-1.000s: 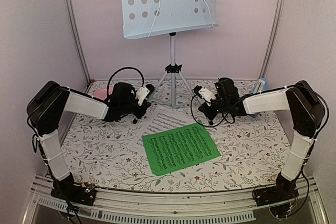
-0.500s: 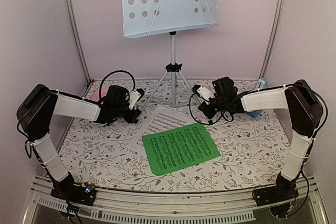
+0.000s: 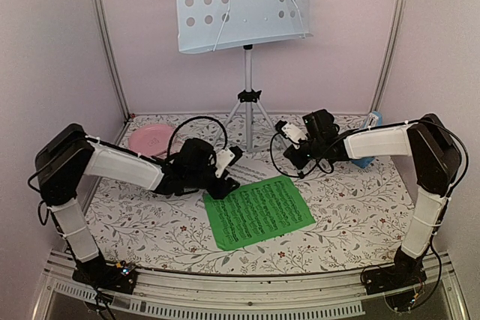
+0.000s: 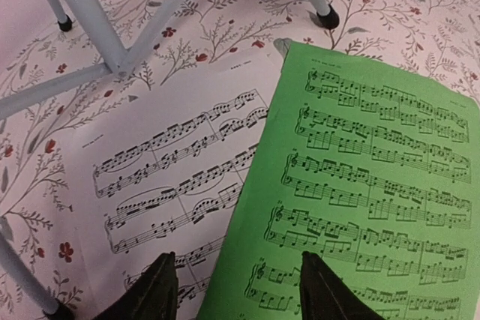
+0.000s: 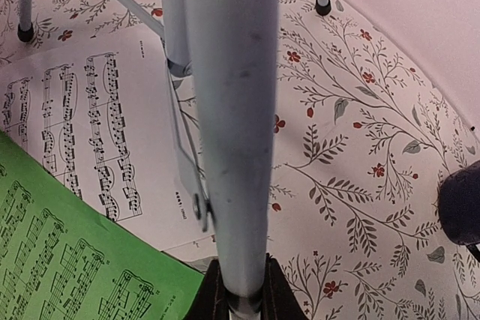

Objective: Set up the instrument practice props

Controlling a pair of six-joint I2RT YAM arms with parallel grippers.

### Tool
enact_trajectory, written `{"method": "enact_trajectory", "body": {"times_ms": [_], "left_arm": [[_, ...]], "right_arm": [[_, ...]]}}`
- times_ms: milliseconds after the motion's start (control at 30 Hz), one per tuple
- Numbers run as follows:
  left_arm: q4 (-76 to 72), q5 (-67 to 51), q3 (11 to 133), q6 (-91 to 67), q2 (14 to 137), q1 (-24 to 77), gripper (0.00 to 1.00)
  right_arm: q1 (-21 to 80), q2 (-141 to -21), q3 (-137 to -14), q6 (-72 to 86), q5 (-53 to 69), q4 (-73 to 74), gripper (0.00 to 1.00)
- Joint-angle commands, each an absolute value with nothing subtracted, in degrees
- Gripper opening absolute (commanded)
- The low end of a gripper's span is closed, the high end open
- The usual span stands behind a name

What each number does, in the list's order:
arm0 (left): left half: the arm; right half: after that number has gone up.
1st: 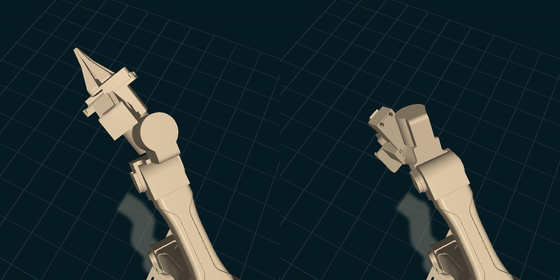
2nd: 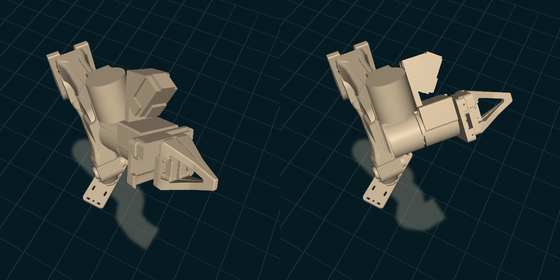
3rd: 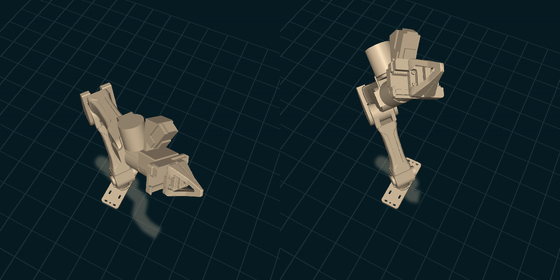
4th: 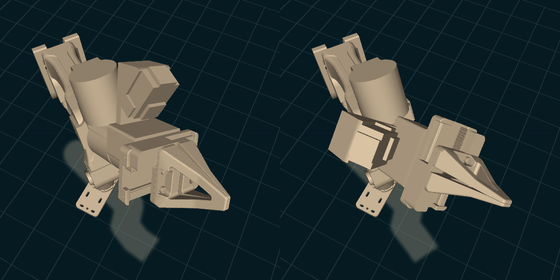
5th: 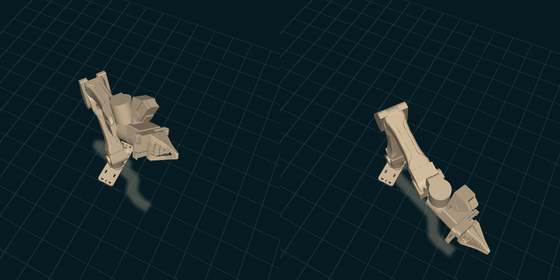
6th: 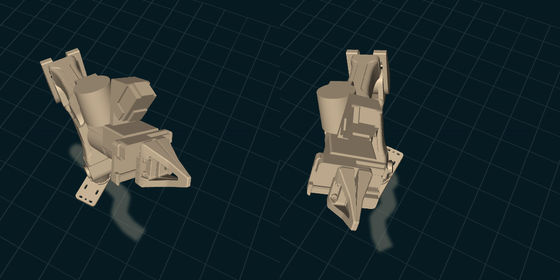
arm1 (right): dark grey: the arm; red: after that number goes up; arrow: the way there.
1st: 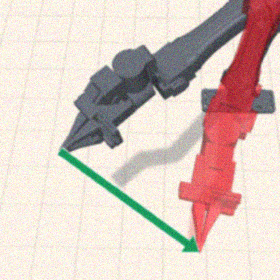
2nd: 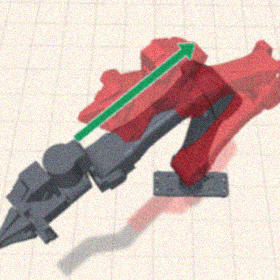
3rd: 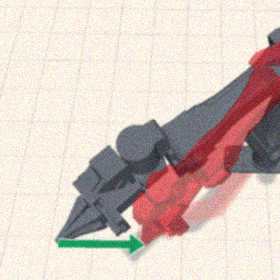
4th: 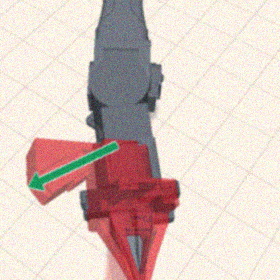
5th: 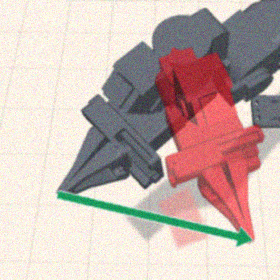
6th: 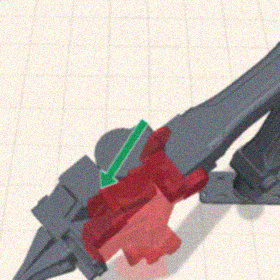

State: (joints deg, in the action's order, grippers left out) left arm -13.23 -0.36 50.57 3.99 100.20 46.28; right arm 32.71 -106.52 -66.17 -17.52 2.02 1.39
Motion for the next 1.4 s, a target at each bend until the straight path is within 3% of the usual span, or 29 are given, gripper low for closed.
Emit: {"method": "enact_trajectory", "body": {"times_ms": [0,200,367,600,1033,1367], "left_arm": [[-9.8,-4.1,59.0,0.3,108.5,47.0,0.55],[-4.2,-5.6,63.2,0.2,115.0,47.1,0.55],[-2.0,-5.8,58.1,-1.2,113.3,46.9,0.54],[-0.8,-5.9,47.8,-3.3,104.8,46.9,0.51],[3.2,-8.3,45.2,-1.1,95.6,45.1,0.5],[-6.6,-1.7,38.5,-1.8,80.4,44.0,0.59]], "right_arm": [[33.6,-106.7,-66.1,-14.9,2.5,8.2,0.05],[34.7,-106.3,-65.8,-14.1,4.5,8.3,0.06],[35.6,-106.4,-65.9,-13.0,6.1,8.2,0.06],[37.9,-106.2,-64.9,-11.3,7.4,7.8,0.08],[43.8,-105.7,-64.1,-5.0,12.9,5.2,0.16],[46.6,-107.9,-65.5,-2.7,14.2,3.3,0.23]]}}
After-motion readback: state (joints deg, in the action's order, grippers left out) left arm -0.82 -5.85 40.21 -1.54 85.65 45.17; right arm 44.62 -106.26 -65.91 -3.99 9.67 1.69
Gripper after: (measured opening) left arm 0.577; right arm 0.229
